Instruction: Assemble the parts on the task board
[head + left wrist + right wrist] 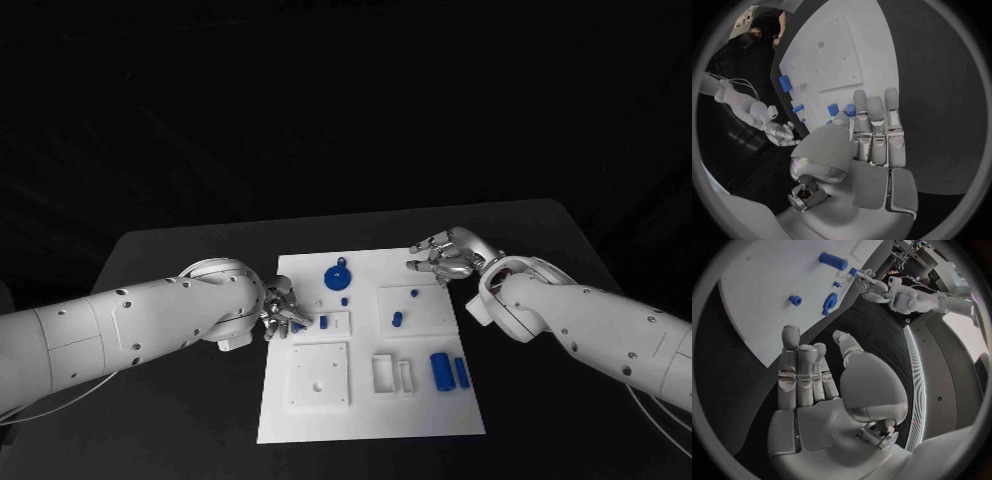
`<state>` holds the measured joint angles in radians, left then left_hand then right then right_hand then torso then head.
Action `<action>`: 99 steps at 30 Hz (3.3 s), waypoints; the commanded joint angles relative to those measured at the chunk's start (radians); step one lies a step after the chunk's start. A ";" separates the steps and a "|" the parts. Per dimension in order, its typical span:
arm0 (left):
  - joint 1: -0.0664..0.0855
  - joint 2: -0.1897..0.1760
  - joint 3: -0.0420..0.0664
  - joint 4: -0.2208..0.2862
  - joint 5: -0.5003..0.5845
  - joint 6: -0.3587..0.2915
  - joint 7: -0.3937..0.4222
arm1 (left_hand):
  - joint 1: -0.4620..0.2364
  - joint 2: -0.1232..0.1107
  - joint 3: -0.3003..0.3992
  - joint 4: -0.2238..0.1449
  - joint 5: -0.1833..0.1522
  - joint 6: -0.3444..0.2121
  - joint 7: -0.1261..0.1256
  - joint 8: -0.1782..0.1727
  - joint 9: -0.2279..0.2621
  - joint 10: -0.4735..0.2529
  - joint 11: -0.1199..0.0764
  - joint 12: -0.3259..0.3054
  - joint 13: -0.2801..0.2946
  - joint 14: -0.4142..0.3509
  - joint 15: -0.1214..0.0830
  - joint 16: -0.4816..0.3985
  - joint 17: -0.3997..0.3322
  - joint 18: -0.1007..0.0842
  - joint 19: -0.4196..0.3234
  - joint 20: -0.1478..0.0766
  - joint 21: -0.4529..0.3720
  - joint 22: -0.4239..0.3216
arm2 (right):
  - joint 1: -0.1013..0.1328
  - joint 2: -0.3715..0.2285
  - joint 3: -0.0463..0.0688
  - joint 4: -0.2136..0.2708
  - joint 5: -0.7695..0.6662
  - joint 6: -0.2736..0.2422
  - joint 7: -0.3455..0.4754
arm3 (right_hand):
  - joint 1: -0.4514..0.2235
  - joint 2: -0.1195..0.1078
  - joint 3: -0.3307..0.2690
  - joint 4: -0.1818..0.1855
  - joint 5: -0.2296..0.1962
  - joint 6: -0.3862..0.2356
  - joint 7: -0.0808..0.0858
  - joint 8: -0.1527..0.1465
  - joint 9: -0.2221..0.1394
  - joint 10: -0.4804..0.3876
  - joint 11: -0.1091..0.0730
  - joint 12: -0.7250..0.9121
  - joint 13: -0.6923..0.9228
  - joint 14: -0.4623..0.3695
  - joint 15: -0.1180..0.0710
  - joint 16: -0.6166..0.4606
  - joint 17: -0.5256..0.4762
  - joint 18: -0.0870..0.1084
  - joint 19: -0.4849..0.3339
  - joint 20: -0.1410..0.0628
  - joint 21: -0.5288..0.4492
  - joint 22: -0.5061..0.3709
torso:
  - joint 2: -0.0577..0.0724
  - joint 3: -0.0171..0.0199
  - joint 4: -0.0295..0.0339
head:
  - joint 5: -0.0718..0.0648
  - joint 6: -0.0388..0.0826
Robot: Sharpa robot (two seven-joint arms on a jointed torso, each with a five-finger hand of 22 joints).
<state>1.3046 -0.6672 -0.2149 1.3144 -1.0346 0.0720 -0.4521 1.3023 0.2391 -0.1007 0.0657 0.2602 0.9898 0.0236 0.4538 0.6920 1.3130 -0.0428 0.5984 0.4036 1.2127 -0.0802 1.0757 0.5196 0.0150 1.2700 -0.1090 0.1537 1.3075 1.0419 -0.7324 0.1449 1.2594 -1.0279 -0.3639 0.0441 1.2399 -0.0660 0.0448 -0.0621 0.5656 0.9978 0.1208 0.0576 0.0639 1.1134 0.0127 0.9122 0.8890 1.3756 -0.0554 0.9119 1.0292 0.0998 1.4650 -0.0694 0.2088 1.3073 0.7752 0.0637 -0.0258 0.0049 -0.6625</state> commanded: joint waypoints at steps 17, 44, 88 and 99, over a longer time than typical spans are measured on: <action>-0.003 -0.046 0.018 -0.013 0.342 -0.063 0.203 | -0.002 0.000 0.134 -0.149 -0.008 -0.007 -0.005 0.009 0.001 -0.010 0.001 -0.001 -0.006 -0.008 0.000 0.001 -0.006 -0.004 -0.001 0.009 -0.003 0.018 | -0.004 -0.003 0.000 0.057 -0.054 0.008 0.027 | -0.011 0.013 0.009 -0.072 -0.012 0.001 0.000 0.005 0.001 -0.005 -0.002 0.002 -0.001 -0.001 -0.001 -0.001 0.000 0.007 0.027 -0.006 0.001 0.027 | -0.001 0.0011 0.0001 | 0.006 0.016; -0.001 -0.085 0.045 0.038 0.554 0.068 0.506 | -0.010 0.006 0.131 -0.174 -0.016 -0.016 -0.003 0.013 0.005 -0.018 0.003 0.004 -0.006 -0.013 0.002 0.004 -0.008 -0.001 -0.004 0.011 -0.006 0.018 | -0.016 0.030 0.000 0.223 -0.209 0.074 0.027 | -0.002 0.048 -0.021 -0.173 -0.111 0.014 -0.002 0.005 0.001 0.000 -0.003 0.004 -0.002 0.000 0.000 0.003 0.002 0.009 0.026 -0.004 0.011 0.029 | 0.000 0.0009 -0.0007 | 0.016 0.049; 0.003 -0.064 0.050 0.047 0.535 0.125 0.528 | -0.008 0.010 0.125 -0.182 -0.018 -0.017 -0.001 0.011 0.004 -0.023 0.004 0.008 -0.005 -0.018 0.003 0.008 -0.008 -0.001 -0.008 0.013 -0.005 0.019 | -0.028 0.056 -0.001 0.276 -0.227 0.092 0.051 | 0.021 0.109 0.045 -0.220 -0.235 0.206 -0.051 0.006 0.011 0.011 -0.031 0.025 0.032 0.007 -0.021 0.021 0.024 -0.012 0.023 -0.025 0.062 0.038 | 0.000 0.0015 -0.0013 | 0.021 0.044; 0.004 -0.063 0.050 0.045 0.535 0.127 0.530 | -0.008 0.011 0.124 -0.183 -0.018 -0.018 -0.001 0.011 0.004 -0.024 0.005 0.009 -0.006 -0.018 0.003 0.009 -0.009 -0.001 -0.009 0.013 -0.005 0.019 | -0.028 0.058 -0.001 0.272 -0.241 0.093 0.049 | 0.011 0.087 0.108 -0.216 -0.248 0.225 -0.055 0.006 0.012 0.015 -0.034 0.021 0.040 0.008 -0.024 0.017 0.028 -0.015 0.018 -0.029 0.071 0.038 | 0.000 0.0008 -0.0003 | 0.019 0.043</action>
<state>1.3051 -0.7329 -0.1670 1.3603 -0.5046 0.1958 0.0617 1.2935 0.2399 -0.1108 0.0206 0.2386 0.9721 0.0303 0.4608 0.6947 1.2957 -0.0389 0.6034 0.3978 1.2023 -0.0766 1.0804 0.5120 0.0148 1.2630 -0.1019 0.1537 1.3074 1.0171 -0.6765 0.1459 1.5288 -1.2520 -0.2982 0.0762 1.2542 0.0270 0.1456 -0.2787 0.3214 1.1958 0.0783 0.0602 0.0729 1.1278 -0.0162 0.9327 0.9279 1.3848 -0.0718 0.9292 1.0565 0.0997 1.4670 -0.0895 0.2745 1.3073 0.7752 0.0648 -0.0264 0.0242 -0.6193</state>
